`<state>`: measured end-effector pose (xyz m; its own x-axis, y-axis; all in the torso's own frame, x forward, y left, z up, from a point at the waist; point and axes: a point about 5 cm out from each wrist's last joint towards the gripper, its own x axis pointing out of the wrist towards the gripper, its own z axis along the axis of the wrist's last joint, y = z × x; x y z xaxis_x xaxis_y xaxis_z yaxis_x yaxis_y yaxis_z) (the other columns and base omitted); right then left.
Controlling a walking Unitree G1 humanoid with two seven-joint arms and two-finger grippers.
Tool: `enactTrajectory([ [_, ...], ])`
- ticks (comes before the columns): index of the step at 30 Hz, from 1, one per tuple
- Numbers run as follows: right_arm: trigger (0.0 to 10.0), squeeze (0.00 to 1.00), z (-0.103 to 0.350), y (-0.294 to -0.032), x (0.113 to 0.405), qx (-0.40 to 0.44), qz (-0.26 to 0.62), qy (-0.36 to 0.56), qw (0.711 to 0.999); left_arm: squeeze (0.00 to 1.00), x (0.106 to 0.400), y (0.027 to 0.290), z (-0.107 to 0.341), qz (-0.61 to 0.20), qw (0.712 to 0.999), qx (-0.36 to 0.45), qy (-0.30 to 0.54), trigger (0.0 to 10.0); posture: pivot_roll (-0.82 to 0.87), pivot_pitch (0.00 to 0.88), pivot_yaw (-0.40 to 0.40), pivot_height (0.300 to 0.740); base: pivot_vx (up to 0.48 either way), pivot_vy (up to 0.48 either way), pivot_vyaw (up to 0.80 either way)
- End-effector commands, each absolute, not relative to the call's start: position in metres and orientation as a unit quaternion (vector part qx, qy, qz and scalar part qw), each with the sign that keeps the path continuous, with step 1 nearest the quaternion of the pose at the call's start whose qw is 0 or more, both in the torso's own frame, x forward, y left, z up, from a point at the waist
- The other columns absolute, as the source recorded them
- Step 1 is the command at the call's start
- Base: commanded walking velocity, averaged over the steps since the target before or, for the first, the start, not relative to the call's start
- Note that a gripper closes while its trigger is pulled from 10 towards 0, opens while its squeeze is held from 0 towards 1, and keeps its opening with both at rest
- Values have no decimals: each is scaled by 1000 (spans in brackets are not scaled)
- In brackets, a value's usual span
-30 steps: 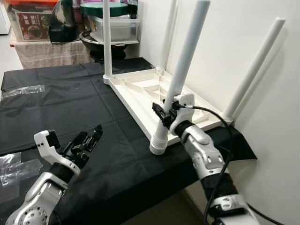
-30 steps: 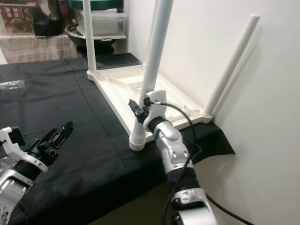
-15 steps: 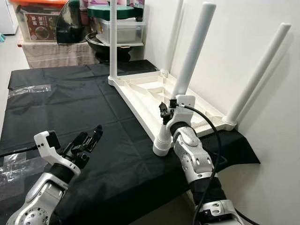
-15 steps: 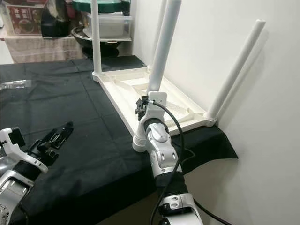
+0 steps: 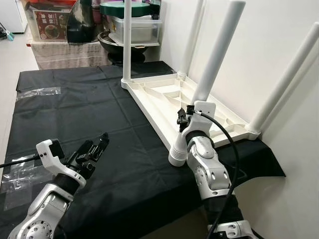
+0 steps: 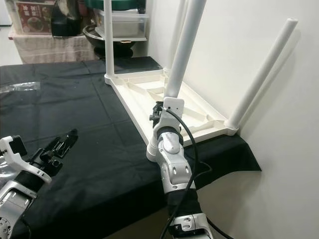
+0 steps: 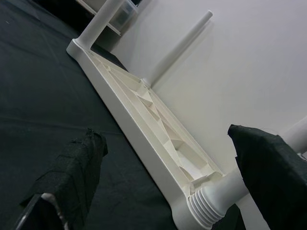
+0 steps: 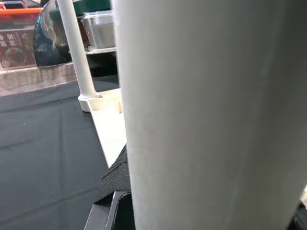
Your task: Building children table
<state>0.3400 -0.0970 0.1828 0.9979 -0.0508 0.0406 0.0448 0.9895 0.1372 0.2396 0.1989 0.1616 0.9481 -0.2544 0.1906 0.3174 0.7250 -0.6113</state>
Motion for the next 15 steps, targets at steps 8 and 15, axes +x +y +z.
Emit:
enactTrajectory([
  [8,0,0,176,-109,328,48,-40,-30,998,0,242,198,160,-159,927,-336,-44,10000,85,0,-99,740,0,0,0],
  [15,0,0,178,-105,327,41,-23,-42,998,0,243,197,160,-160,927,-336,-45,10000,87,0,-100,740,0,0,0],
])
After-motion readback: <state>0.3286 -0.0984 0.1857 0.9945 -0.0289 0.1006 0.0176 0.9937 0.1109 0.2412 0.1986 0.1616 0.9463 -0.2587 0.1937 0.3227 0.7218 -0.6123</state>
